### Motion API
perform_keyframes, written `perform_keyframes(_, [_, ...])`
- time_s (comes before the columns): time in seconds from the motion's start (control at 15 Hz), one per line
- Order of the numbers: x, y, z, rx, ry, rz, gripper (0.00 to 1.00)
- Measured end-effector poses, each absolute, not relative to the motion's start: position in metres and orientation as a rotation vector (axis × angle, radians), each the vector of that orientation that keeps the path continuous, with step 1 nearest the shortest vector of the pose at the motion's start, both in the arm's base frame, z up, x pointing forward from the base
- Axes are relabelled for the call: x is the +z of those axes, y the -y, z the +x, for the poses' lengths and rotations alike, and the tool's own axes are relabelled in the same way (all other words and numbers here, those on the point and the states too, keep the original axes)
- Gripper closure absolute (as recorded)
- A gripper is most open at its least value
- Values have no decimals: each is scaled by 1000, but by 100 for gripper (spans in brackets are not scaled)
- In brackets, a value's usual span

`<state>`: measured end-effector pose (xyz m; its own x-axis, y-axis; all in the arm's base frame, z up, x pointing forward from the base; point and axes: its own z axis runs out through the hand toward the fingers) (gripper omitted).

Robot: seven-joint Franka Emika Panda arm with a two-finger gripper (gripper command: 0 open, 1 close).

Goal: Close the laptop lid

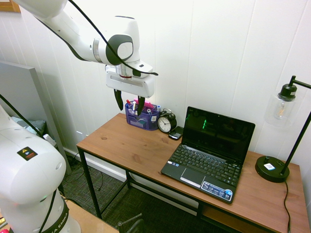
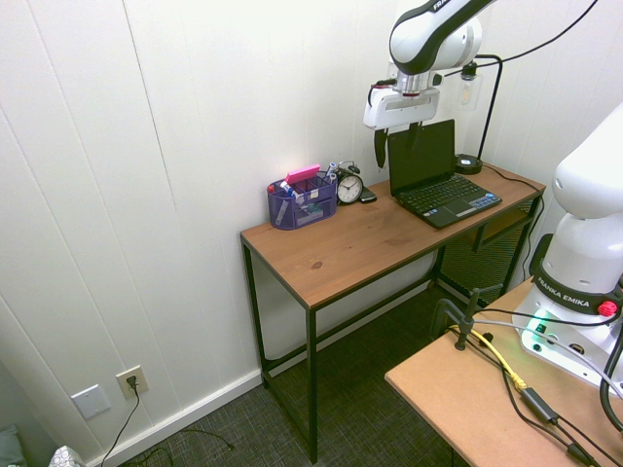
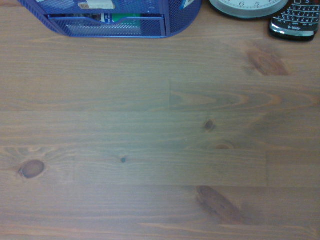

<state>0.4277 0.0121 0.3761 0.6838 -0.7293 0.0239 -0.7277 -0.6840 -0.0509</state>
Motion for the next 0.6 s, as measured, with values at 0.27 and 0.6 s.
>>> perform_keyframes(0.27, [385, 9, 434, -103, -1296, -2810, 0])
perform_keyframes(0.6, [415, 90, 452, -229, -1428, -2737, 0])
